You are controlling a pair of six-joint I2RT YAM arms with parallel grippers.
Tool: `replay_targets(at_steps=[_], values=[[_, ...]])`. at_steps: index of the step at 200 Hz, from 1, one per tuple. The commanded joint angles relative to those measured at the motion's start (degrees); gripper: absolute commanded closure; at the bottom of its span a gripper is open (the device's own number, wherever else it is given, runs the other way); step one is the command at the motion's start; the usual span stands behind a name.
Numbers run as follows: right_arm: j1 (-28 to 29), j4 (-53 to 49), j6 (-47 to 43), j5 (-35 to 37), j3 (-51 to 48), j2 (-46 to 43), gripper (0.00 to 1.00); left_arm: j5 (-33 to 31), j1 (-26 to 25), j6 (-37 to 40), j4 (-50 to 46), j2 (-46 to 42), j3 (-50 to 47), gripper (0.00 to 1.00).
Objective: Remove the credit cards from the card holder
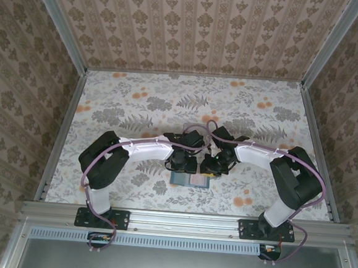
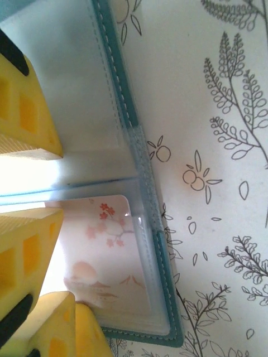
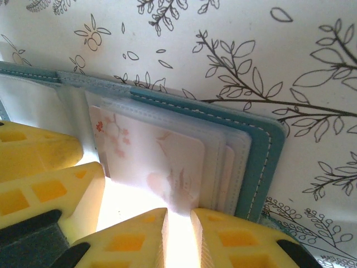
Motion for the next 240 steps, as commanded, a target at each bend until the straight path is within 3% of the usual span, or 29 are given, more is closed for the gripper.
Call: replay_targets(at_steps=[1, 61, 143, 175, 240], values=[[0.4, -2.8, -0.9, 3.9, -0.1, 1.2, 0.79, -2.7, -0.7, 1.7, -6.1, 1.8, 2.1, 0.68], [0.4, -3.3, -0.9, 4.2, -0.3, 0.8, 0.78, -6.4, -2.2, 2.9, -12.6, 5.3, 6.6, 0.70], [0.4, -4.7, -0.8, 4.8, -0.2, -0.8, 0.78, -9.9, -2.6, 3.2, -16.1, 3.5, 8.9, 0.80], [0.4, -4.7, -0.4, 4.7, -0.3, -2.2, 0.77, -7.9, -2.4, 2.9, -11.1, -0.6, 7.5, 0.79], [0.4, -4.0, 0.0, 4.0, -0.6, -3.2, 0.78, 4.0, 1.4, -3.0, 10.0, -8.2, -4.7, 0.77]])
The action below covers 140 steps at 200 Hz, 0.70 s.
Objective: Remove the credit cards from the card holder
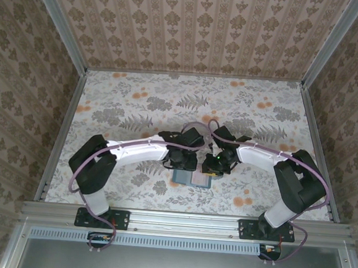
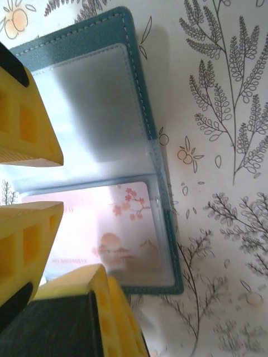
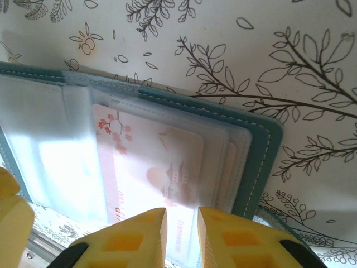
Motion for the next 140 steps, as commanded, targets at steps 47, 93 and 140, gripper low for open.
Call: replay_targets(at_steps=[47, 93, 140], values=[[0.3, -2.1, 0.3, 0.7, -0.6, -0.6, 0.78, 10.2, 2.5, -4.8, 14.2, 1.6, -4.7, 0.80], [0.3, -2.0, 0.4, 0.8, -0.4, -0.6, 0.78, 11.2, 2.5, -5.2, 15.1, 4.4, -4.5, 0.81], [0.3, -2.3, 0.3, 0.8, -0.5, -0.6, 0.78, 10.2, 2.4, -4.6, 13.0, 5.5, -4.3, 0.81]])
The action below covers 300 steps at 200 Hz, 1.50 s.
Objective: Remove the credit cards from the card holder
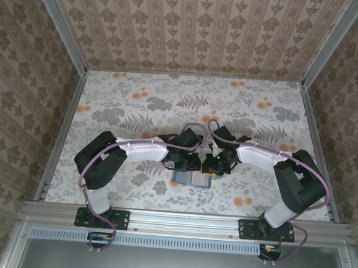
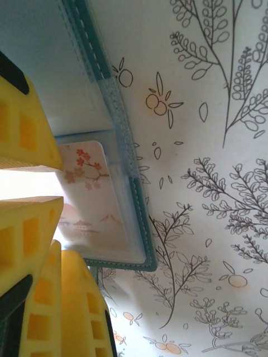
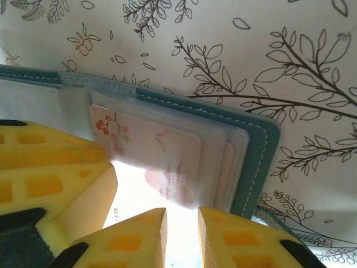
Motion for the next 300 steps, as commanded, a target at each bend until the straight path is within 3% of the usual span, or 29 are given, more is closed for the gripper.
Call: replay_targets(at_steps=[1, 41, 89, 165, 223, 300], values=[[0.2, -2.3, 0.2, 0.7, -0.4, -0.6, 0.78, 0.3, 0.0, -0.3, -1.4, 0.9, 0.3, 0.81], [0.2, -2.3, 0.2, 1.0, -0.6, -0.5, 0.77, 0.7, -0.1, -0.2, -1.7, 2.3, 0.5, 0.80], [0.2, -3.4, -0.2, 2.6, -0.8, -0.5, 0.68, -5.1, -1.2, 2.9, -10.8, 2.9, 4.0, 0.79], [0.2, -5.6, -0.8, 4.7, -0.3, -1.5, 0.72, -8.8, -1.4, 4.6, -15.6, 0.0, 6.5, 0.78], [0.5, -3.9, 1.0, 1.5, 0.4, -5.1, 0.73, -9.0, -0.8, 3.7, -13.8, -3.0, 4.8, 0.77], [2.0, 2.5, 3.3, -4.3, 0.9, -1.2, 0.76, -2.4, 2.0, -0.2, -2.7, -6.0, -3.7, 0.75]])
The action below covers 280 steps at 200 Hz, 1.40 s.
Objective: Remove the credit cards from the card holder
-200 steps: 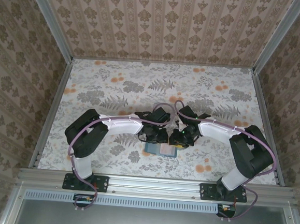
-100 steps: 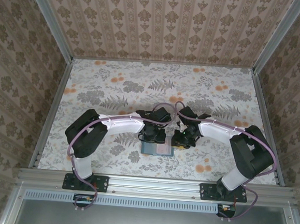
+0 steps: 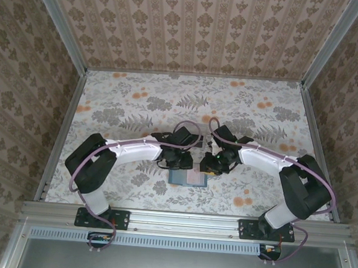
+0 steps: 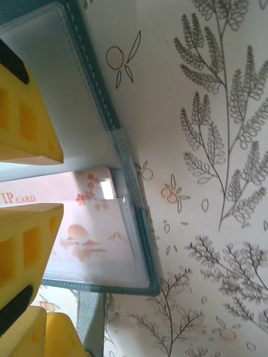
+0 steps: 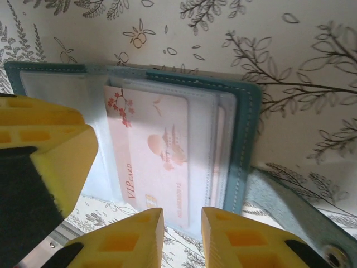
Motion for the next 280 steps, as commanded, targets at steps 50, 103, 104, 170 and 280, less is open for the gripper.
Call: replay_targets(at_steps=[50, 103, 104, 170, 280], values=[[1.2, 3.1, 1.4, -2.8, 1.9, 4.6, 0.76, 4.7, 0.8, -2.8, 7.1, -0.4, -3.2, 0.74], [1.3, 4.2, 1.3, -2.3, 1.0, 8.1, 0.77, 4.4, 0.9, -2.7, 6.1, 0.0, -3.5, 0.74], [1.3, 4.1, 1.2, -2.2, 1.0, 8.2, 0.77, 4.4, 0.9, -2.7, 6.0, 0.0, -3.5, 0.74], [1.3, 3.1, 0.4, -0.9, 0.3, 9.4, 0.78, 1.6, 0.8, -3.1, 3.6, -2.6, -3.8, 0.73], [1.3, 1.6, -0.3, -0.6, 1.1, 9.0, 0.78, 0.5, 0.9, -3.6, 1.9, -2.7, -4.5, 0.71]])
